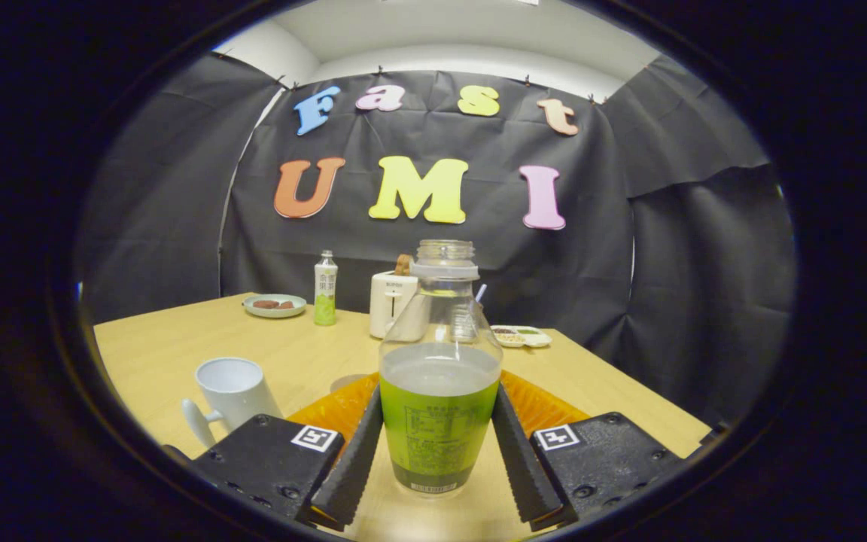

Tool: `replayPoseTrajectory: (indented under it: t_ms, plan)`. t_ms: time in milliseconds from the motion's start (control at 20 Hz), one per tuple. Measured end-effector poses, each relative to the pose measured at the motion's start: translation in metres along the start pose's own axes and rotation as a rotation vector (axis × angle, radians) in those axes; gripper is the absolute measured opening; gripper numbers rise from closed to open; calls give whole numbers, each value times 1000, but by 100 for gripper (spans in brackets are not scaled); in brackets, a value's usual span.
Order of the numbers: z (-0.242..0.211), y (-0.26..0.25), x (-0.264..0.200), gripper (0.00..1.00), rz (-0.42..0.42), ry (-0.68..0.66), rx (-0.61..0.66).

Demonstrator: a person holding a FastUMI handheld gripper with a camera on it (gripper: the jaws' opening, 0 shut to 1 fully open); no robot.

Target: Take the bottle from table, then pour the juice into the cup, finally place the bottle on the coaster

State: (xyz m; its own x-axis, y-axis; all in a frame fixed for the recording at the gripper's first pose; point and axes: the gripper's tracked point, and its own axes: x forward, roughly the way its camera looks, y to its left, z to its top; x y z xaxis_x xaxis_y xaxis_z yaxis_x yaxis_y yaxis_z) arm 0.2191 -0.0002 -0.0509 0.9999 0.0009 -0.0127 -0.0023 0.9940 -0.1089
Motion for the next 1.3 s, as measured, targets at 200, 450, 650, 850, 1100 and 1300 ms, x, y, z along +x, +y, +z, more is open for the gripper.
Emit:
replayPoseTrajectory:
  t_ms: [200, 450, 650, 850, 1100, 1300]
  plan:
    - [14, -14, -21, 80, -70, 3, -124]
    - [29, -13, -42, 80, -53, 45, -207]
    - [42, -17, -45, 80, -82, 45, -354]
    - [54, -12, -42, 81, -125, 16, -531]
    - [57, 8, -38, 81, -165, 24, -679]
    - [54, 24, -28, 81, -192, 34, -839]
